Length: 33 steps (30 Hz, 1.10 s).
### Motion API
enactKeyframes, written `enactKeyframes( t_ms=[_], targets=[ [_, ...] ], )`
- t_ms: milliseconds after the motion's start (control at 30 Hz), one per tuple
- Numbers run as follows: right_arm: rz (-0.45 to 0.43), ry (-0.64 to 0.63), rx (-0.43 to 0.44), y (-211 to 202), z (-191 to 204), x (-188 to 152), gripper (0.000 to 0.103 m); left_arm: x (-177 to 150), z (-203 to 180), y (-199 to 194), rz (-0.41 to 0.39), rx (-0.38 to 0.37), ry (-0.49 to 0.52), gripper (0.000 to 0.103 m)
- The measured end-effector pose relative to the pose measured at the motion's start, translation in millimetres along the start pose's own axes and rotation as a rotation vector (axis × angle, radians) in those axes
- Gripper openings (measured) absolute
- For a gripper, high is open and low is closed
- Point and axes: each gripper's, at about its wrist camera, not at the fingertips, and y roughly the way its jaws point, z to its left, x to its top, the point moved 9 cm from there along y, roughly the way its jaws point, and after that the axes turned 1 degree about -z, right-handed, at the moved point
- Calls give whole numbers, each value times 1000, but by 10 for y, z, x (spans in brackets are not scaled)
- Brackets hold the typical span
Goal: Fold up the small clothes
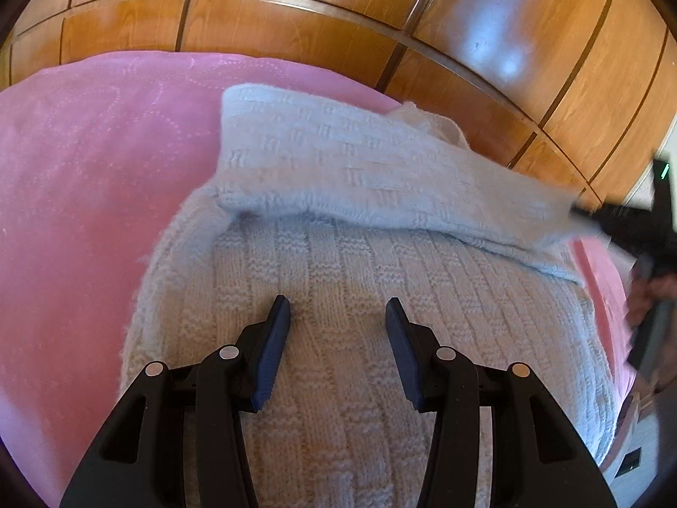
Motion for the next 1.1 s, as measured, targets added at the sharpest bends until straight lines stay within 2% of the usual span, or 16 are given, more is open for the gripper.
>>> enactKeyframes(
  t_ms=[100,167,233,267,300,400,467,567,700,833,933,1100],
  targets=[
    [52,44,-45,194,-292,-205,9,16,62,-32,11,19,-22,46],
    [57,65,-26,240,-349,-247,11,22,84,-76,26,12,-44,46],
    [47,71,-11,186,-368,-247,19,59,96,-163,23,19,-61,46],
    [45,69,3,131,-367,-234,30,84,96,-188,18,25,-59,46],
    [40,68,7,95,-370,-210,35,132,85,-220,4,31,-54,46],
    [4,48,25,-100,-369,-176,38,297,20,-250,-31,18,-47,46],
    [-20,31,48,-215,-315,-123,41,454,-88,-194,-56,20,-14,46],
    [-21,4,78,-178,-109,-36,44,690,-203,-46,-80,30,20,46],
    [16,-65,45,97,63,-59,47,992,-172,330,-62,76,21,46],
    [56,-121,-1,412,67,-223,52,894,147,743,38,155,-2,46],
    [6,-163,-29,496,79,-295,54,889,208,780,23,135,-12,46],
    [3,-159,-28,483,88,-274,56,852,129,655,22,189,15,46]
  ],
)
